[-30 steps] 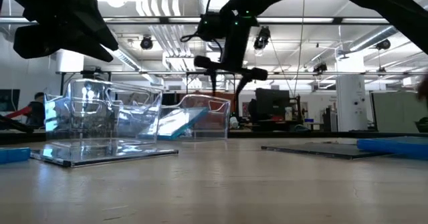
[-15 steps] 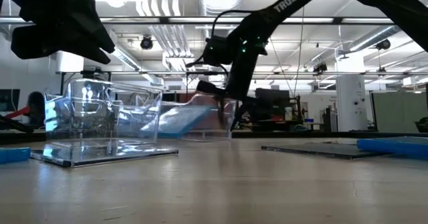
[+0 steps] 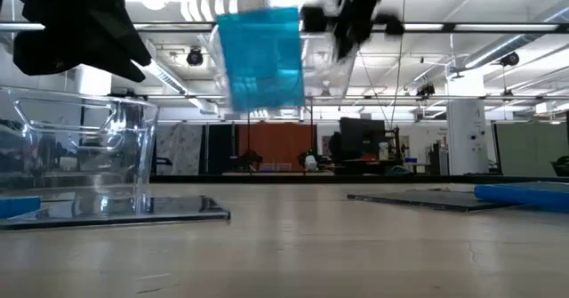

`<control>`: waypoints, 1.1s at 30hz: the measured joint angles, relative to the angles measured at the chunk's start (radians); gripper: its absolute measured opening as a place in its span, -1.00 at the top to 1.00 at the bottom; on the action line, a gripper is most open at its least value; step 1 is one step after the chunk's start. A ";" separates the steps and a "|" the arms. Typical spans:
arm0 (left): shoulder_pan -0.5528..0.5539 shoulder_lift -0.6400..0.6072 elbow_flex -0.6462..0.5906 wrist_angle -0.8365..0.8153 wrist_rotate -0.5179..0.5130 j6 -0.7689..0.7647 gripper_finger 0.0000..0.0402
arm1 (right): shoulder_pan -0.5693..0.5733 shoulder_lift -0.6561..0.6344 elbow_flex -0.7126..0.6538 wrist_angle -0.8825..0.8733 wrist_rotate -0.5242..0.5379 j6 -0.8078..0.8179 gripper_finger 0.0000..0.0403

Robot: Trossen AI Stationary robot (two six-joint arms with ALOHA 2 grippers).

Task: Pick & place jewel cases by type
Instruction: Remove the blue CD case from the right transparent bin

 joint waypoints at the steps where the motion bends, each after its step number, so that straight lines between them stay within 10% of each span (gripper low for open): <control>1: 0.000 0.000 0.002 0.000 0.000 0.000 0.55 | 0.038 -0.029 0.001 0.018 0.128 -0.095 0.96; 6: 0.000 0.000 0.020 0.001 0.000 0.000 0.55 | 0.147 -0.082 0.005 0.137 0.443 -0.587 0.96; 14: 0.000 0.000 0.041 0.008 0.000 -0.004 0.55 | 0.061 -0.010 0.000 0.149 0.529 -0.610 0.96; 24: -0.005 0.000 0.045 0.047 0.000 -0.014 0.55 | -0.274 0.144 0.058 -0.127 -0.626 -0.351 0.96; 29: -0.005 0.000 0.044 0.049 -0.004 -0.008 0.55 | -0.366 0.185 0.057 -0.105 -0.969 -0.503 0.95; 33: -0.005 0.000 0.041 0.049 -0.018 -0.004 0.55 | -0.361 0.205 0.068 -0.109 -0.948 -0.633 0.82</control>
